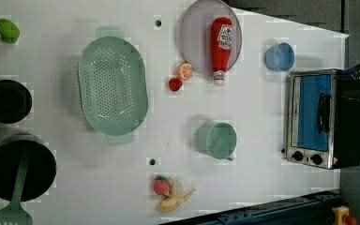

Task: Pick ketchup from plate and place it on table.

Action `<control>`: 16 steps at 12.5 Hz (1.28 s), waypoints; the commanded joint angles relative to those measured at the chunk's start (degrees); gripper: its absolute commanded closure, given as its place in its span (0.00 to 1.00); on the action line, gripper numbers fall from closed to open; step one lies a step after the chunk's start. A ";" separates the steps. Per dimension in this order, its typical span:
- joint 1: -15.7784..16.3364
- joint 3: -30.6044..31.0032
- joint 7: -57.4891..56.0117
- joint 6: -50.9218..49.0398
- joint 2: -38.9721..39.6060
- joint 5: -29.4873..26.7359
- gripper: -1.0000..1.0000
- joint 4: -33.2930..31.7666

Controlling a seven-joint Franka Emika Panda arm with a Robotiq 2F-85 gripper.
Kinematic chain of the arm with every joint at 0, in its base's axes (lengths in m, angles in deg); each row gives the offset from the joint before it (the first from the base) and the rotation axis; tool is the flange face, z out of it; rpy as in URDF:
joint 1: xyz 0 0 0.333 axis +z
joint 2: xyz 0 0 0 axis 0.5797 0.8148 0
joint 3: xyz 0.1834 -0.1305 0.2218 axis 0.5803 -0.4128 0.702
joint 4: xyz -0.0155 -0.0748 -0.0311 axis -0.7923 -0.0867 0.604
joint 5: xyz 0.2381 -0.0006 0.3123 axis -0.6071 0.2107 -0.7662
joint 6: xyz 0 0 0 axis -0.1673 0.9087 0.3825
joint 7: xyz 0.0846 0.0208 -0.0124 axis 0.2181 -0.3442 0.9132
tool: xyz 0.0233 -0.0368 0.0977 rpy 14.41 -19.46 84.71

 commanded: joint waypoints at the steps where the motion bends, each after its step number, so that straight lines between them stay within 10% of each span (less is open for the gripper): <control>1: -4.96 2.37 -3.72 -8.99 -5.15 -1.24 0.29 0.44; 4: -4.71 3.51 -4.24 -7.50 -1.82 -1.25 0.00 0.50; 16: -2.96 6.75 -22.26 10.36 21.68 -0.30 0.00 6.21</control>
